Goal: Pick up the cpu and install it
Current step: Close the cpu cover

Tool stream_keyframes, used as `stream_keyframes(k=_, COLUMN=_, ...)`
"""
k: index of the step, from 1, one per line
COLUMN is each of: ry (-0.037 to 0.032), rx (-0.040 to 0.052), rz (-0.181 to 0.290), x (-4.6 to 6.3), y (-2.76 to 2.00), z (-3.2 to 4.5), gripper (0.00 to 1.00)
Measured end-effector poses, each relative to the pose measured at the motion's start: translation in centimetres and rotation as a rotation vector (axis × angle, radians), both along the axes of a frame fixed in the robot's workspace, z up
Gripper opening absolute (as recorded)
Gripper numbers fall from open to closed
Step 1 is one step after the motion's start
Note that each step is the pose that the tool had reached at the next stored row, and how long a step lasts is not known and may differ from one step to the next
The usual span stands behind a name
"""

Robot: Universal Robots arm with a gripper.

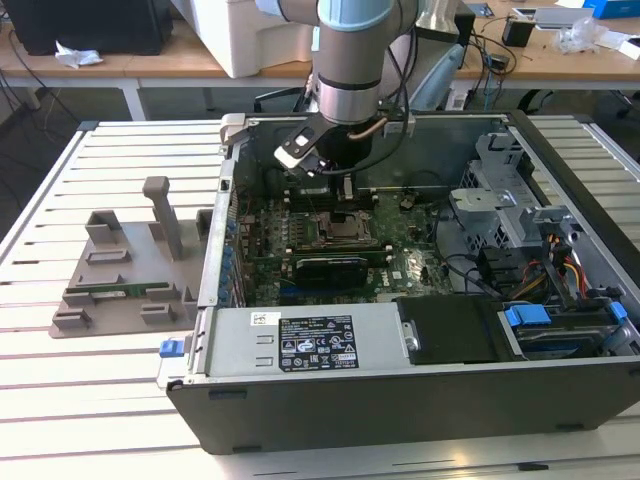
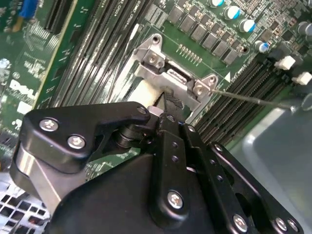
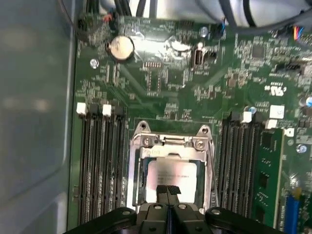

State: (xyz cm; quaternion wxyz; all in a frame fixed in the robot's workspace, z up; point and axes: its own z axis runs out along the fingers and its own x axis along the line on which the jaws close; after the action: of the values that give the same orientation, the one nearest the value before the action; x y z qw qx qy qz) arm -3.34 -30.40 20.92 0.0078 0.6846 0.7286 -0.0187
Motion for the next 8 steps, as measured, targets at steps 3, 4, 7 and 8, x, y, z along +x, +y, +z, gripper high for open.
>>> stream_keyframes(k=3, ry=0.0004, rx=-0.0008, rz=0.000, x=-0.39, y=-0.02, z=-0.53, gripper=0.11)
stream_keyframes(k=4, ry=0.0000, rx=0.0001, rz=0.000, x=-0.49, y=0.00, z=-0.57, gripper=0.11)
stream_keyframes(k=7, ry=0.0003, rx=0.0000, rz=0.000, x=-0.49, y=0.00, z=-0.54, gripper=0.11)
stream_keyframes(k=8, ry=-0.0002, rx=0.0007, rz=0.000, x=-0.39, y=0.00, z=-0.46, gripper=0.11)
